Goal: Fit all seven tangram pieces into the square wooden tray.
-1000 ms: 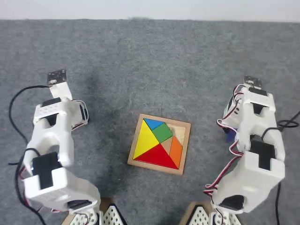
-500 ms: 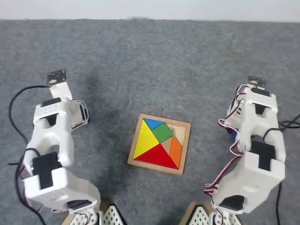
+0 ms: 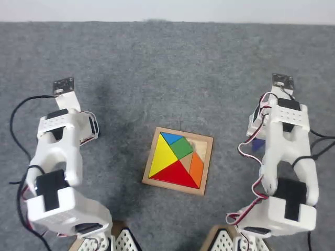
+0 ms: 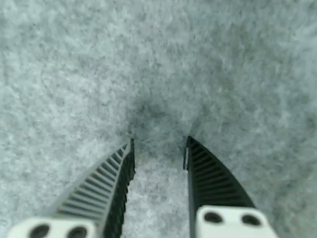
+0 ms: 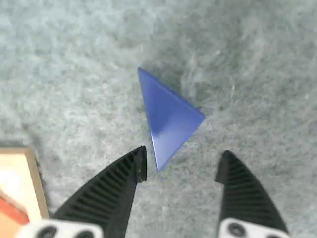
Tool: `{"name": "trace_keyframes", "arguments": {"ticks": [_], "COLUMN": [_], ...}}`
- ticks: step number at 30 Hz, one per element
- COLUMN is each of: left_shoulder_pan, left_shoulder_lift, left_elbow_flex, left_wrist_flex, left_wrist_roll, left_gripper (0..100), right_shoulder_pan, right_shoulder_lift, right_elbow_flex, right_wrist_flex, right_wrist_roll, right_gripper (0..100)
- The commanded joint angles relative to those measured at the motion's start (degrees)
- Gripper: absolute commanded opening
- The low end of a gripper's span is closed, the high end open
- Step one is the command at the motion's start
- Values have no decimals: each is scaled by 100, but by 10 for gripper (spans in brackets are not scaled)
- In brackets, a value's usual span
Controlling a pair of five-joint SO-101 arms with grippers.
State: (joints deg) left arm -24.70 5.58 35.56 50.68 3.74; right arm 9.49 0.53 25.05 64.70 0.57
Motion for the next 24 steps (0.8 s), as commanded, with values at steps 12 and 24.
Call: {"name": "trace_keyframes", "arguments": {"ticks": [12, 24], "left_shoulder_pan": [0, 0], "left_shoulder_lift": [-316, -316], "left_elbow_flex": [-13, -13], "left_wrist_flex": [-79, -88], "left_wrist_roll": [44, 35], "left_gripper": [151, 151], "right_shoulder_pan": [-57, -57], "right_shoulder_lift": [1174, 1851], "right_elbow_flex": [-1240, -1459], "right_wrist_flex": [-101, -22], "right_wrist_roll": [677, 677], "right_gripper": [256, 184]}}
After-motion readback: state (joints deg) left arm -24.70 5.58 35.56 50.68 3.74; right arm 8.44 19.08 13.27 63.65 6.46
